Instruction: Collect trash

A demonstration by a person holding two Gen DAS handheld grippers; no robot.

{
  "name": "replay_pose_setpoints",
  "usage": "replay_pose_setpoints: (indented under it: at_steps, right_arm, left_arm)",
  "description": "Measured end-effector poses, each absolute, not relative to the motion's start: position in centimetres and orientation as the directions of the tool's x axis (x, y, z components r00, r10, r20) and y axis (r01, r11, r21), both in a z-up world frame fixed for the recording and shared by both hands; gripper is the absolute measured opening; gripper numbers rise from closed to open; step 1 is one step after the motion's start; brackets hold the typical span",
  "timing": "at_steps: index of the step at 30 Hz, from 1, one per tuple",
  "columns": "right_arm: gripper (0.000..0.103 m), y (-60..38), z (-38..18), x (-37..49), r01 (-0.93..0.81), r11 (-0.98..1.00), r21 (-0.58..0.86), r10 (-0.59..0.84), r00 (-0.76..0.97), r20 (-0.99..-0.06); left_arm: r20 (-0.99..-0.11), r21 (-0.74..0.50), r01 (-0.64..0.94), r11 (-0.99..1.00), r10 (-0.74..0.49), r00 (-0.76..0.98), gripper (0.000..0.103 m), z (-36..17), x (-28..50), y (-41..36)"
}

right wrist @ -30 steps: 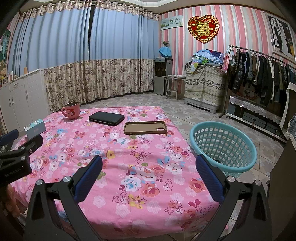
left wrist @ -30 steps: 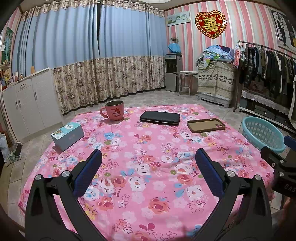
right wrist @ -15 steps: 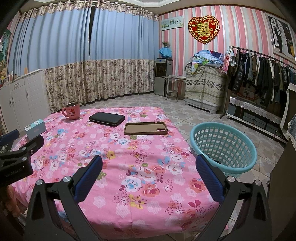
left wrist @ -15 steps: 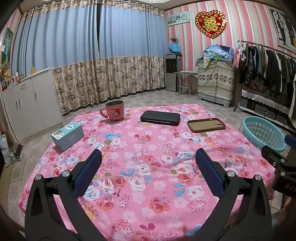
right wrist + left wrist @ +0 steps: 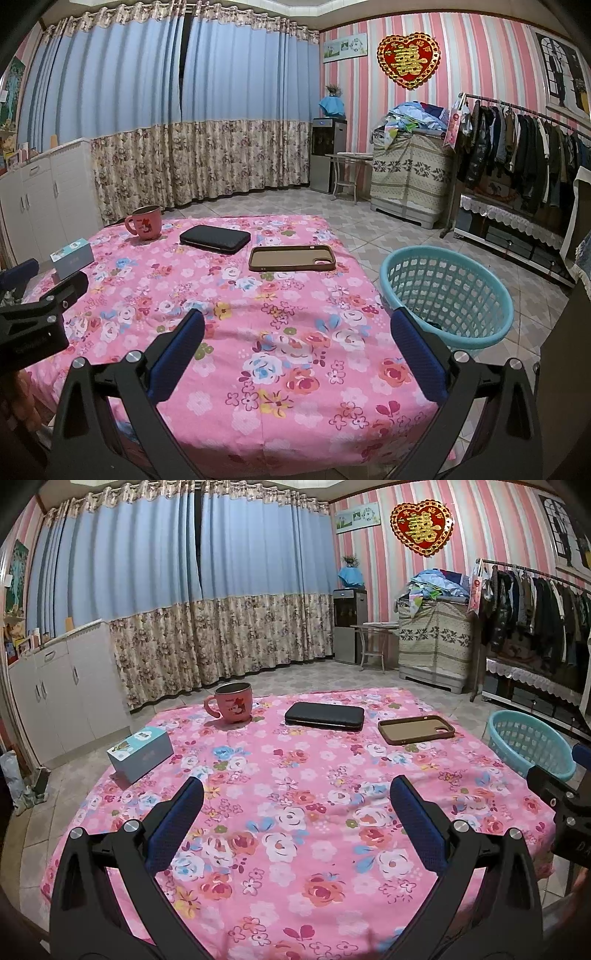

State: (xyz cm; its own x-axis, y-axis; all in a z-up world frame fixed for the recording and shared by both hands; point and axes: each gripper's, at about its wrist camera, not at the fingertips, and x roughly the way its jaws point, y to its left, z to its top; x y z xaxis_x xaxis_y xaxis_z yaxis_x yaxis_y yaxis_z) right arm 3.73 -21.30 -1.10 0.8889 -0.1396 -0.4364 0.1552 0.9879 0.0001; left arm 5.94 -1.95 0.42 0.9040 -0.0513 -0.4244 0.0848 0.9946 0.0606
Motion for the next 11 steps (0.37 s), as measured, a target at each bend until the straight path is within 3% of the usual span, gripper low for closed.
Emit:
replay_pose_setpoints:
  at_steps: [11]
  right_arm:
    - [0.098,-21.28,-0.86,4.13,0.155,0.988,-0.014,-0.145,0.887,-0.439]
  left_arm:
    - [-0.427,0.054,0.081,0.995,-0.050,0.903,0.098,0.64,6.12,-1.36]
